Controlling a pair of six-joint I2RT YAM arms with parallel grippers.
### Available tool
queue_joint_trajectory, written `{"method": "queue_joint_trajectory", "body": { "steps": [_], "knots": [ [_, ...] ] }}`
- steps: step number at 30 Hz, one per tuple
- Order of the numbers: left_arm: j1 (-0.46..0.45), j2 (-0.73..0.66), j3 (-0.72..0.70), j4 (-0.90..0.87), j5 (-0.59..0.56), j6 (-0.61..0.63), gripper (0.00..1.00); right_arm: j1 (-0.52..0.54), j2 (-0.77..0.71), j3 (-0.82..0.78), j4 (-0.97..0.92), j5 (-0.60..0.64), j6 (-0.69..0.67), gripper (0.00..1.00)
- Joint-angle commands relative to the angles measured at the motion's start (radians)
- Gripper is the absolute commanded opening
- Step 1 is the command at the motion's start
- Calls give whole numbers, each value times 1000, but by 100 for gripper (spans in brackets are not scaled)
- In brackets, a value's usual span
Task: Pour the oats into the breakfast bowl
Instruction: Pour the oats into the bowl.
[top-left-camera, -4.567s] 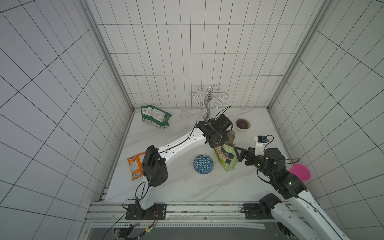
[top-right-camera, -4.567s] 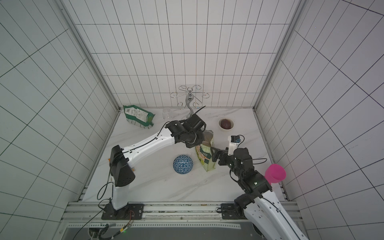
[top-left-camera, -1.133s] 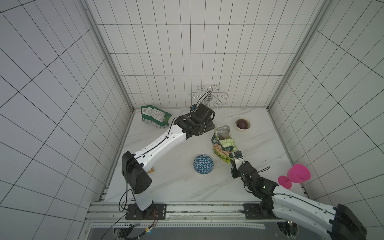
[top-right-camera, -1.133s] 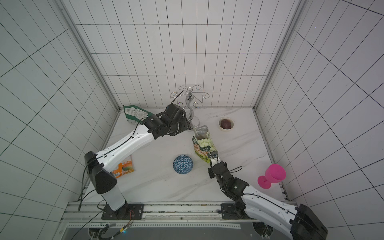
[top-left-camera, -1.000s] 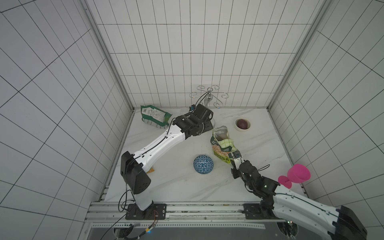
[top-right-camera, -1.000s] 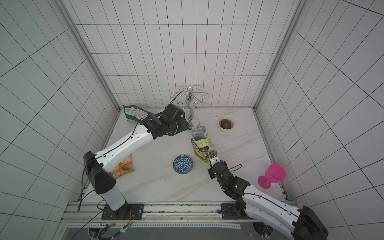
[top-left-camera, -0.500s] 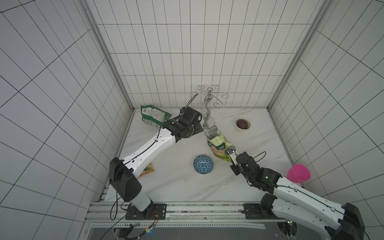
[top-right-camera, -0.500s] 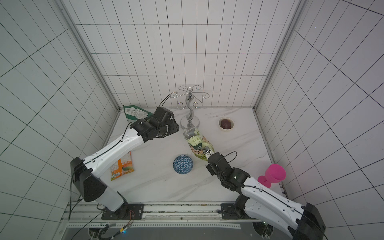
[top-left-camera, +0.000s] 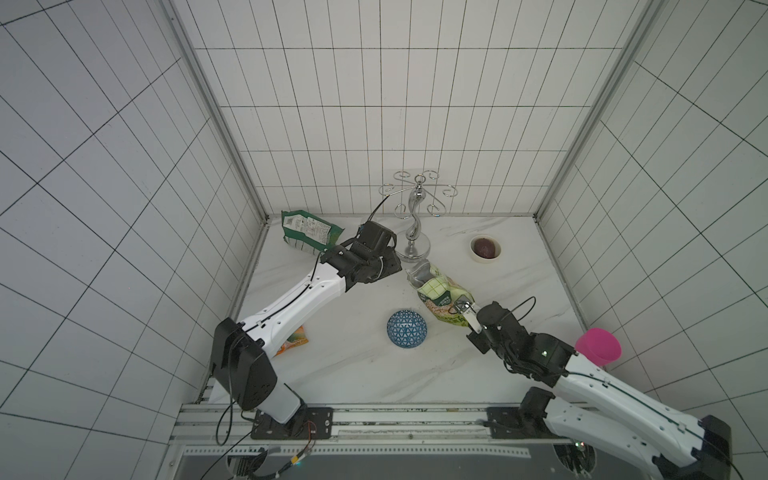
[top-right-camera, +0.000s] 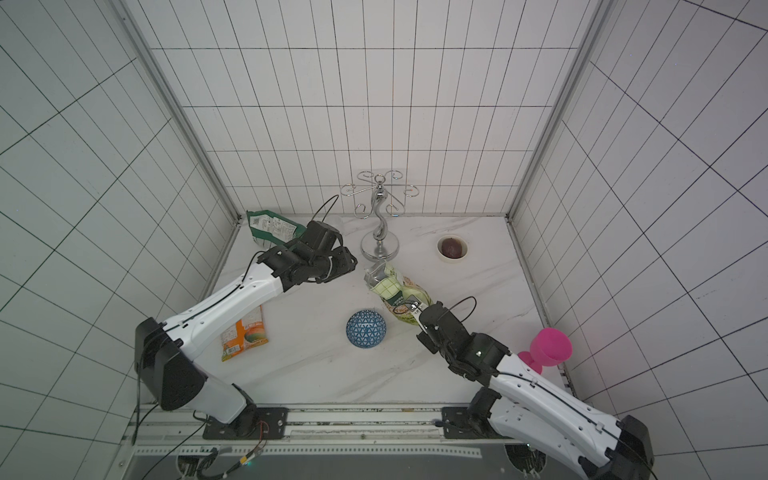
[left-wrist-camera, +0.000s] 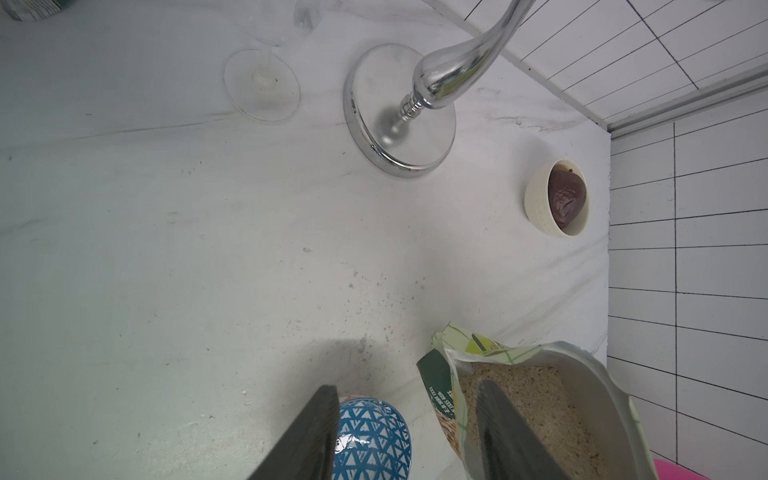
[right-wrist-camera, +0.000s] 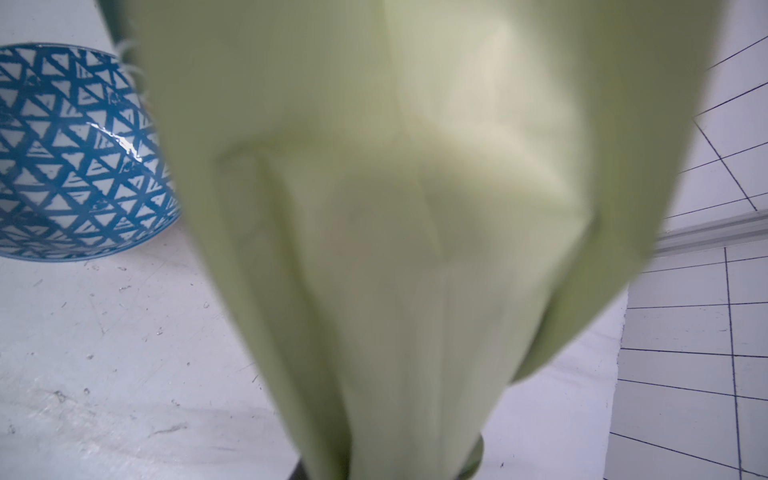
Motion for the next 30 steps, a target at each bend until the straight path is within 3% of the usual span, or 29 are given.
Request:
{"method": "queue_joint_trajectory", "body": {
  "steps": [1,30],
  "knots": [
    [-8,-11,-26,39,50,21,51,-15,-51,92,66,27,-39,0],
    [-25,-182,-268,96,82,-23,47,-29,28,384,-339,13,-377,0]
  ]
}}
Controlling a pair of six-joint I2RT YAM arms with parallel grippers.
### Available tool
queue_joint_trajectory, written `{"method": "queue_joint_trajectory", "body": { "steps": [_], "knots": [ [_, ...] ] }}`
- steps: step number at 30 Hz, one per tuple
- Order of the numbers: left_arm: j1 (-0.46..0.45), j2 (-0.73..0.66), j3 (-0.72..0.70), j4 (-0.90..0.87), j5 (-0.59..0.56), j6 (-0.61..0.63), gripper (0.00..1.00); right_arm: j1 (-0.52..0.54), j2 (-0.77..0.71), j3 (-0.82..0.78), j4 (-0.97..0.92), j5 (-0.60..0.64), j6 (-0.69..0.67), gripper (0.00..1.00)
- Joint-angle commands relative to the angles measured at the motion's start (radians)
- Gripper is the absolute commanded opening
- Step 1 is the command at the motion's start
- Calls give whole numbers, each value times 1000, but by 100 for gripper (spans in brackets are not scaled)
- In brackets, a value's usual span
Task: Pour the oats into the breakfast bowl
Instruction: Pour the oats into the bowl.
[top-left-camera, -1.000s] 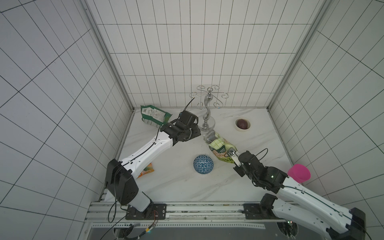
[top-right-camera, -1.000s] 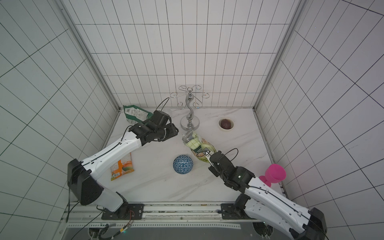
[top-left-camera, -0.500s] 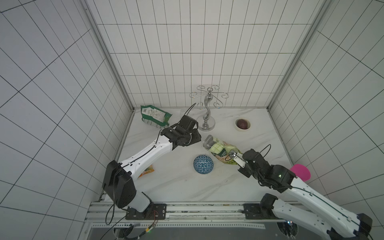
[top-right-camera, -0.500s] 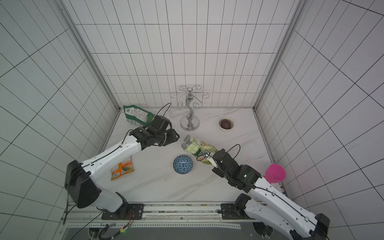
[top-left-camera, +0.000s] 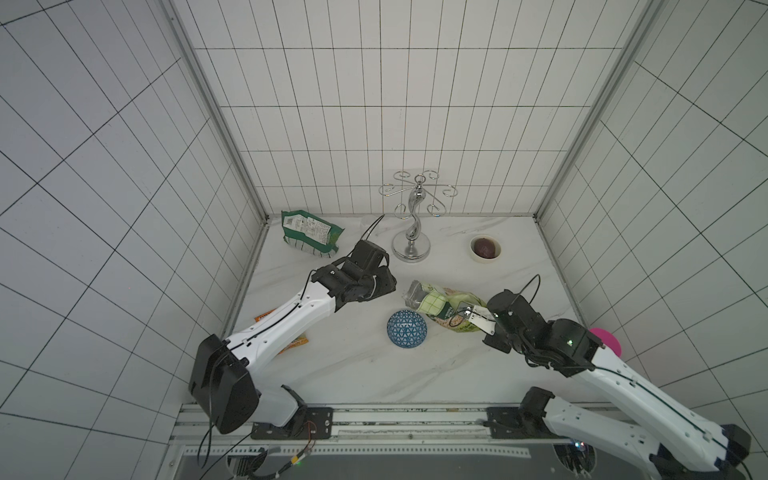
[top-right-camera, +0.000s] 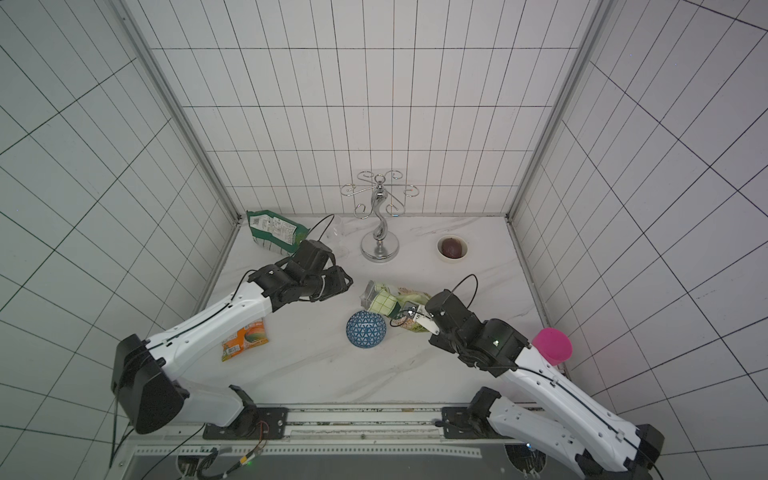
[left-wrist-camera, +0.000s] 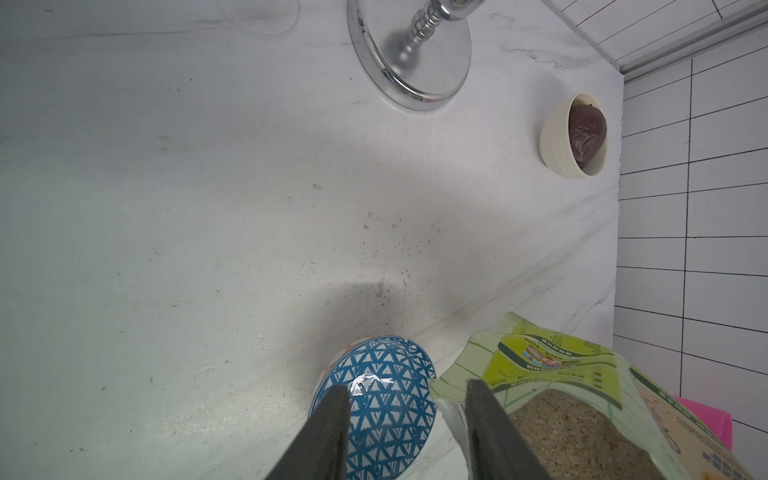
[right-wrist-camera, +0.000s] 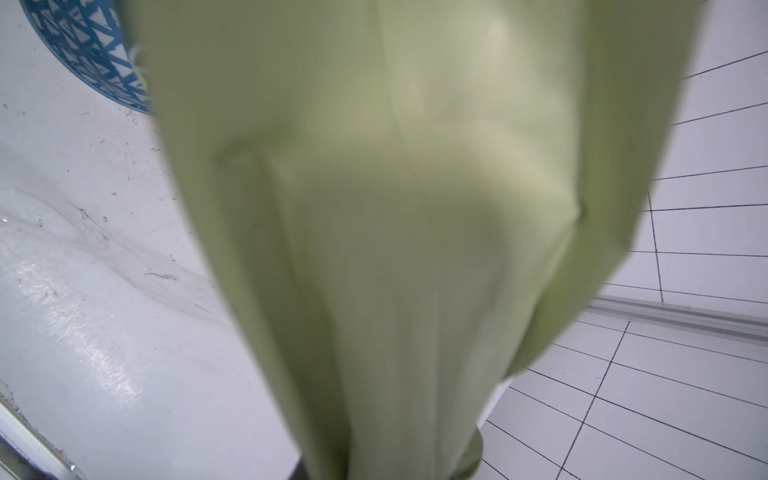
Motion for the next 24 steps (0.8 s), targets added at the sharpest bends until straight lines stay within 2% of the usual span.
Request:
{"method": "queue_joint_trajectory", "body": {
  "steps": [1,14,24],
  "knots": [
    [-10,-36,-47,50,19,-26,47,-6,-14,93,39,58,-52,0],
    [-68,-61,-144,124,19,-81,47,7,49,209,-116,55,-155,0],
    [-81,-40,-180,152,-3,-133,47,44,111,261,-197,133,-198,0]
  ]
}}
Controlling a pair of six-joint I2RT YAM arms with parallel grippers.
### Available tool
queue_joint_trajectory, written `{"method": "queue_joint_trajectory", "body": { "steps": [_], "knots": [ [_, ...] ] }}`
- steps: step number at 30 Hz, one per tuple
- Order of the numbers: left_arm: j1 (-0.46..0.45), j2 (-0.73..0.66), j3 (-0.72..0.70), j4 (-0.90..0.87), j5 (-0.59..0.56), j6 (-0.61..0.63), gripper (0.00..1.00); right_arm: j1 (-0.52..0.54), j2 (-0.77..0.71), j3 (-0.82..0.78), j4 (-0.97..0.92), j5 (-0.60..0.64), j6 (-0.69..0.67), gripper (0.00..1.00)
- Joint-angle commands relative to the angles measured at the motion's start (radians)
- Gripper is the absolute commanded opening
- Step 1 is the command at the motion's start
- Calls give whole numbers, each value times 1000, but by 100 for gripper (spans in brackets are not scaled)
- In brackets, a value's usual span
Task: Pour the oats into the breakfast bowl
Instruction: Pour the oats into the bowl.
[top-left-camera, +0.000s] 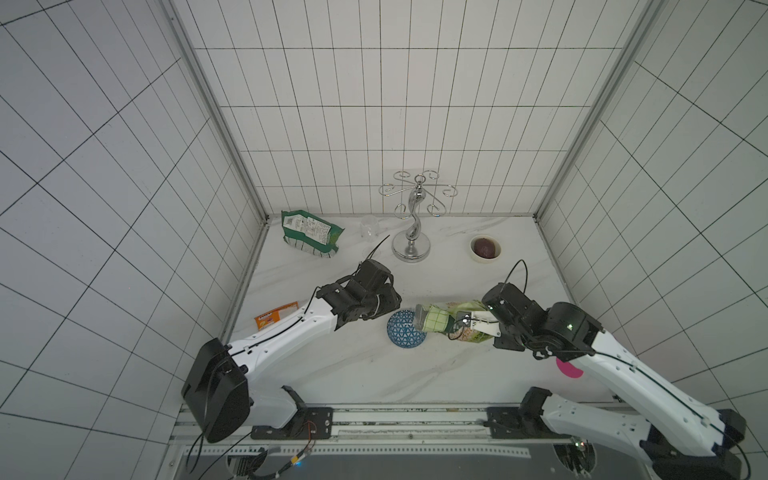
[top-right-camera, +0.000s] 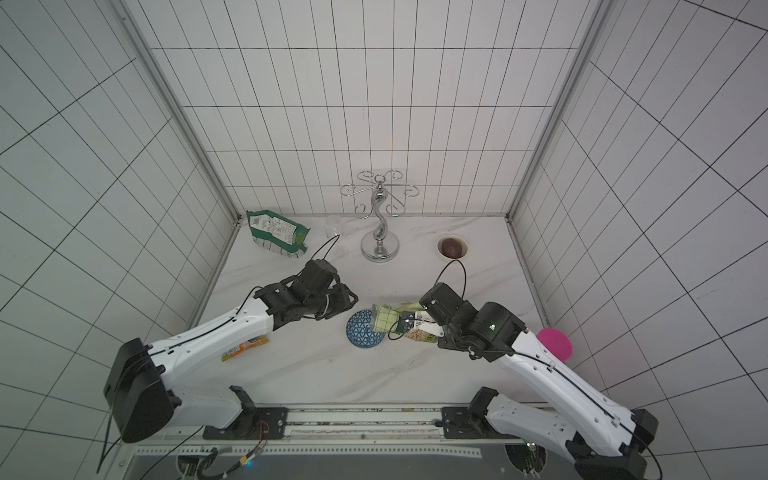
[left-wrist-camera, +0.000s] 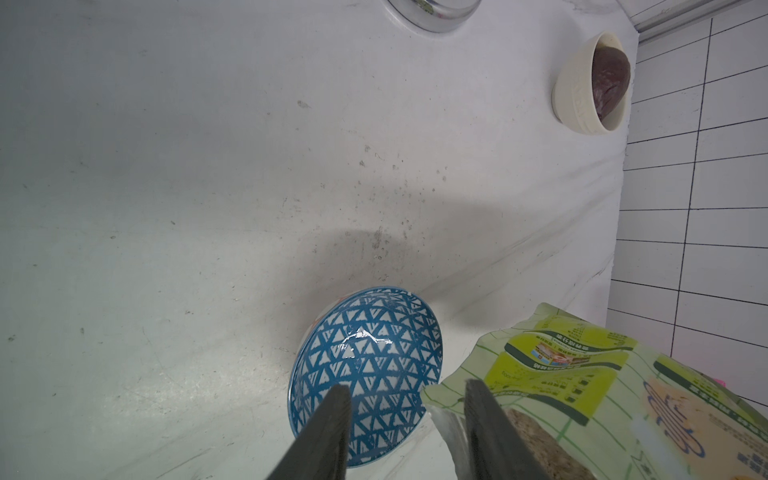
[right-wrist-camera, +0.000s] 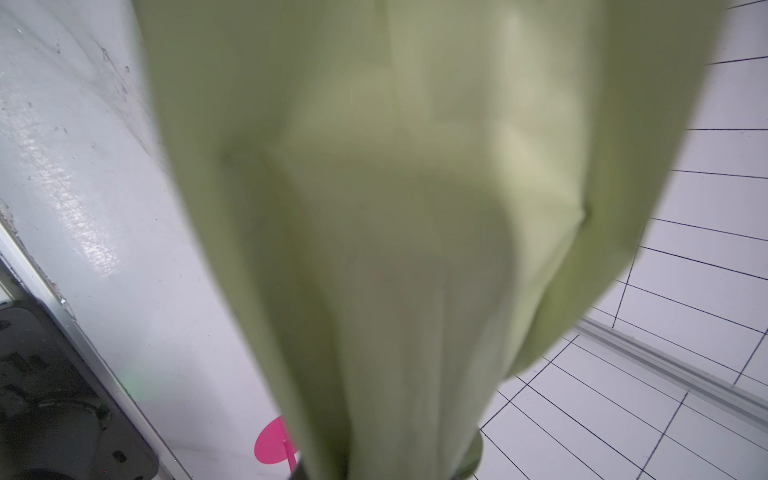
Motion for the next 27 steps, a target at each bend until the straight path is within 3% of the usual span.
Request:
{"method": "queue_joint_trajectory", "body": {
  "steps": [1,27],
  "knots": [
    [-3,3,-18,38,-20,-27,47,18,-12,81,64,99,-21,0],
    [-5,-9,-74,74,-39,-86,49,162,93,147,95,355,-174,0]
  ]
}}
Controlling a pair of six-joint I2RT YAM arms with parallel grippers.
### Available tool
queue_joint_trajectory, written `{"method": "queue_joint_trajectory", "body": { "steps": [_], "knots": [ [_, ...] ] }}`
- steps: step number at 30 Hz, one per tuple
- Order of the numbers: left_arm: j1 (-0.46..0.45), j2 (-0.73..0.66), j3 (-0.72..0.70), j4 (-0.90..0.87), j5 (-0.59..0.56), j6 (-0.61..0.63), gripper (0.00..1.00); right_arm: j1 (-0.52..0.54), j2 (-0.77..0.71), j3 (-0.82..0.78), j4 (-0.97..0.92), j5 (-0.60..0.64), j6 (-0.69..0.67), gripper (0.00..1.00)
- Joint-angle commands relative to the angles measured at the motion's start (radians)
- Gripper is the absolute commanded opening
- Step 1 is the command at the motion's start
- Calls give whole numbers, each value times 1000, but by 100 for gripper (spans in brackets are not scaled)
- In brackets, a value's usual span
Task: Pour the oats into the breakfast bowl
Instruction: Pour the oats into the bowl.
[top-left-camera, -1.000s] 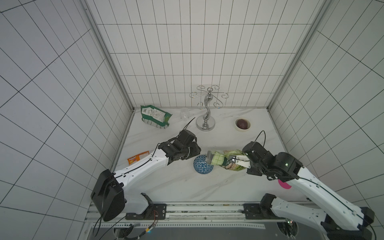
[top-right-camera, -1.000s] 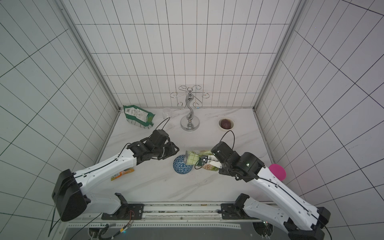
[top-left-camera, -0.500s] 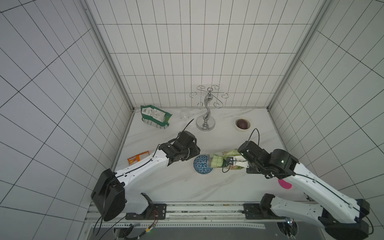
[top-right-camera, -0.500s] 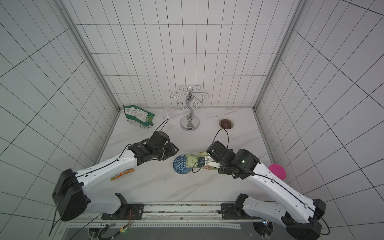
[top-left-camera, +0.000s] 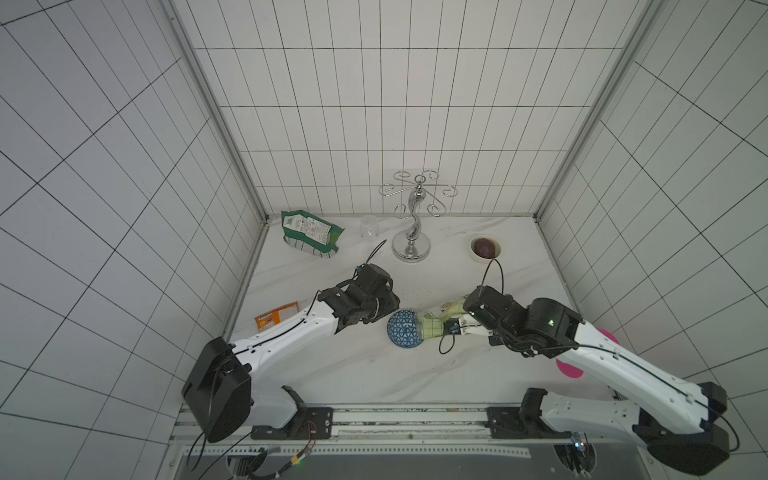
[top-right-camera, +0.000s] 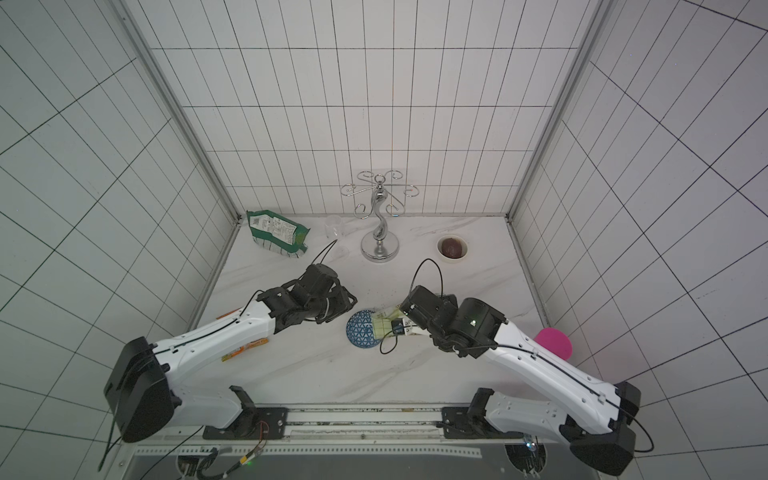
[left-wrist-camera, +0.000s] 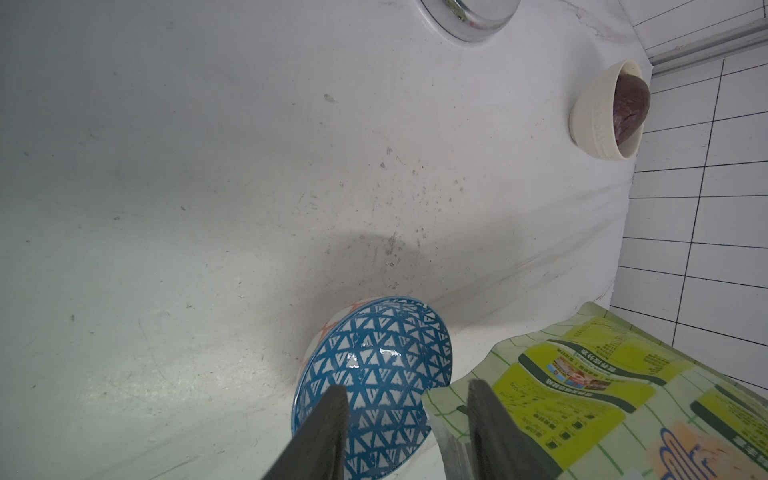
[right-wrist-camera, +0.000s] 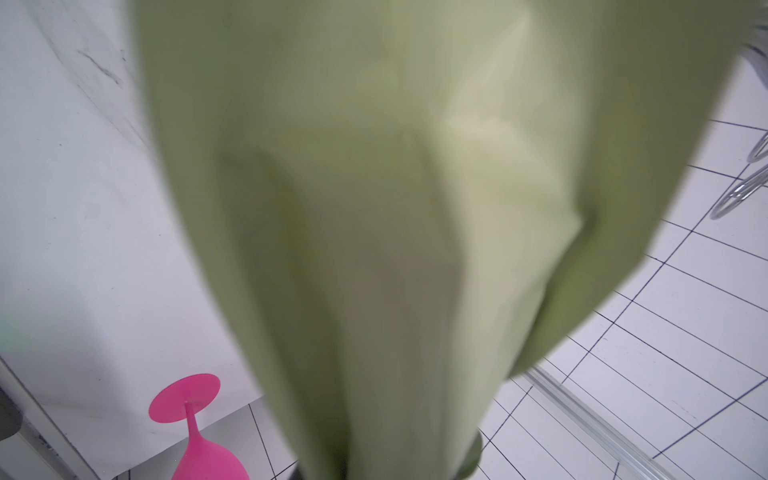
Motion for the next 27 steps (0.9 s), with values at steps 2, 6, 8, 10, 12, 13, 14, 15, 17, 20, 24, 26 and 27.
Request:
{"method": "queue_joint_trajectory", "body": {
  "steps": [2,6,8,10,12,13,14,15,17,20,24,26,27],
  "knots": [
    [-4,-9,-20,23,-14,-9,49,26,2,81,109,147,-17,0],
    [-4,-11,-28,23,-21,-19,49,40,18,77,126,174,-45,0],
    [-4,-14,-29,20,-27,-23,49,43,27,80,129,184,-53,0],
    [-4,-20,-34,18,-35,-31,49,50,32,81,130,198,-62,0],
    [-4,-23,-42,19,-41,-41,49,56,35,78,136,212,-70,0],
    [-5,-24,-45,22,-43,-45,49,59,35,77,141,220,-74,0],
    [-4,-26,-48,21,-45,-46,49,64,38,75,146,229,-79,0],
    [-4,-27,-49,21,-48,-48,49,68,39,73,152,237,-83,0],
    [-4,-26,-51,18,-49,-51,49,76,39,68,167,247,-94,0],
    [-4,-26,-52,20,-54,-53,49,88,42,64,188,268,-117,0],
    [-4,-27,-52,15,-61,-55,49,101,49,62,202,288,-136,0],
    [-4,-26,-52,14,-64,-56,49,107,48,61,205,294,-140,0],
    [-5,-25,-53,13,-65,-56,49,108,48,60,208,296,-144,0]
  ]
}}
